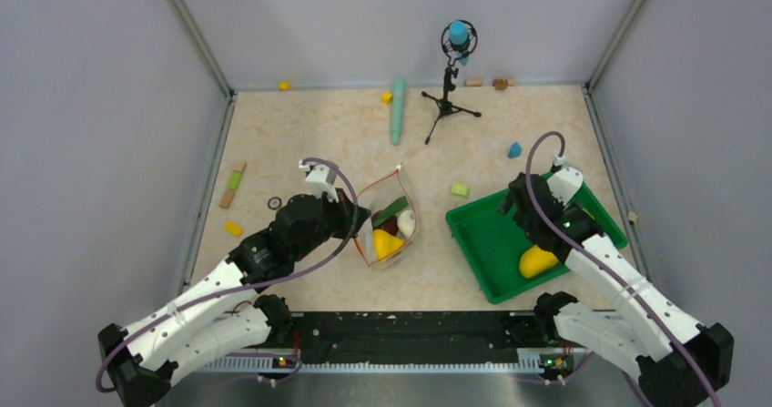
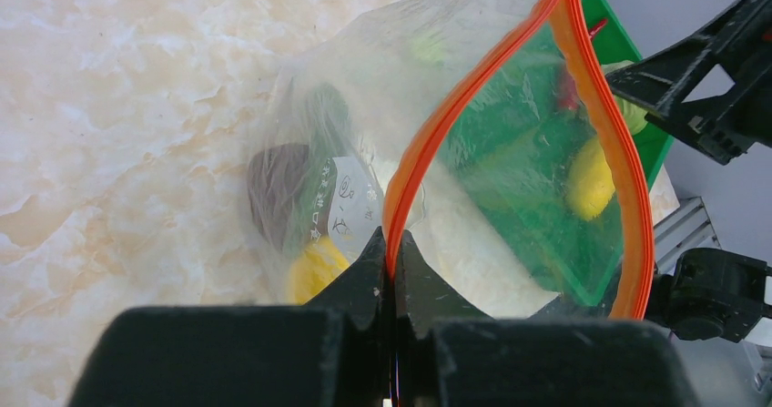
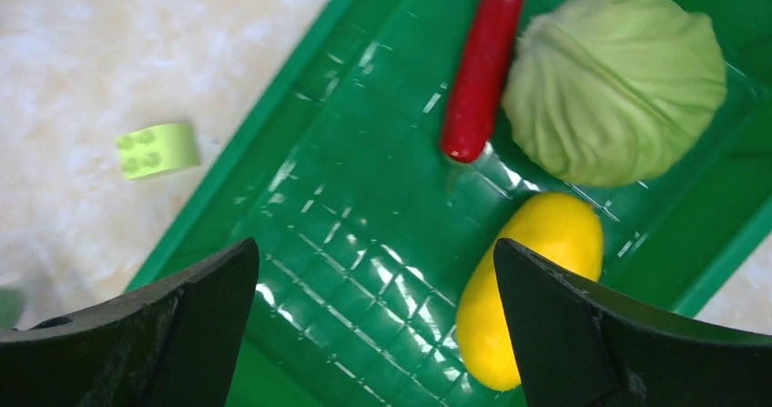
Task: Place the food in the zip-top bag and seal the zipper
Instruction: Pick up the fake fruit from the bin.
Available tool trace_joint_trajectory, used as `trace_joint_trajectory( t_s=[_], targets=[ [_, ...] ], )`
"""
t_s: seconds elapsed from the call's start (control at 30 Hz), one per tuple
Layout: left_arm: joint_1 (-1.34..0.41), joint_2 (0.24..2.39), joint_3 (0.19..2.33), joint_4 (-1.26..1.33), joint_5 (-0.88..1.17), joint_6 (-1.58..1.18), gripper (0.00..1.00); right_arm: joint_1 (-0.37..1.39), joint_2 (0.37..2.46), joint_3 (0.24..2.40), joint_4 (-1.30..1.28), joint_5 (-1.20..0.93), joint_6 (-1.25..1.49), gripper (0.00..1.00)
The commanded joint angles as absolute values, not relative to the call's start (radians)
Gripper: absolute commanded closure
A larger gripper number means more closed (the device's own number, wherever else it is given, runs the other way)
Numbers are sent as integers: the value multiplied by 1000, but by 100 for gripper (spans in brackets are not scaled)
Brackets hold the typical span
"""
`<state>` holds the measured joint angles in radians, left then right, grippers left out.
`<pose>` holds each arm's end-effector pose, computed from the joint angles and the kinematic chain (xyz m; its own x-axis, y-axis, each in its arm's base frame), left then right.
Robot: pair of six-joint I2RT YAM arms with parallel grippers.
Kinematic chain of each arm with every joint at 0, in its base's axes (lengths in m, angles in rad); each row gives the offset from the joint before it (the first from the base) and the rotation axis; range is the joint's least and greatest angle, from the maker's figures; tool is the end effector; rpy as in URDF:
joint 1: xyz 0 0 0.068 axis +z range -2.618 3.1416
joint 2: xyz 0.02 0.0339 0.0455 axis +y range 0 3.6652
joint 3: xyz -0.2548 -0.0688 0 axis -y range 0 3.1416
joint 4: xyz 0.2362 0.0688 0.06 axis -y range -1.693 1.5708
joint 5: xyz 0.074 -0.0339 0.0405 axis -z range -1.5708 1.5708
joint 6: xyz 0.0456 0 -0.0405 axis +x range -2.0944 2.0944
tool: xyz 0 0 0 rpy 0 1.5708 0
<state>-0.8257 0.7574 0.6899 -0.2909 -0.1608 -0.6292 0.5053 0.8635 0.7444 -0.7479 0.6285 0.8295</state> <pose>0.1315 -0.1318 0.2907 -0.5594 -0.2503 -0.7902 0.3644 0.7820 -0.5057 0.1598 0.0578 0.2542 -0.4937 0.4087 -0.7676 0.4525 0.8745 0.1746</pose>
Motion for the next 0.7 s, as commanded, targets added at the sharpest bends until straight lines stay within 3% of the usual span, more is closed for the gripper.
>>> trace_joint_trajectory(
  t_s=[0.0, 0.37, 0.67],
  targets=[
    [-828, 760, 690, -247, -159, -627, 100, 453, 941, 720, -870, 654, 945, 1],
    [-828, 773, 689, -242, -158, -628, 100, 421, 1042, 680, -1024, 745, 1123, 1],
    [-828, 793, 697, -241, -154, -627, 100, 421, 1012, 604, -912, 687, 1055, 1]
  ],
)
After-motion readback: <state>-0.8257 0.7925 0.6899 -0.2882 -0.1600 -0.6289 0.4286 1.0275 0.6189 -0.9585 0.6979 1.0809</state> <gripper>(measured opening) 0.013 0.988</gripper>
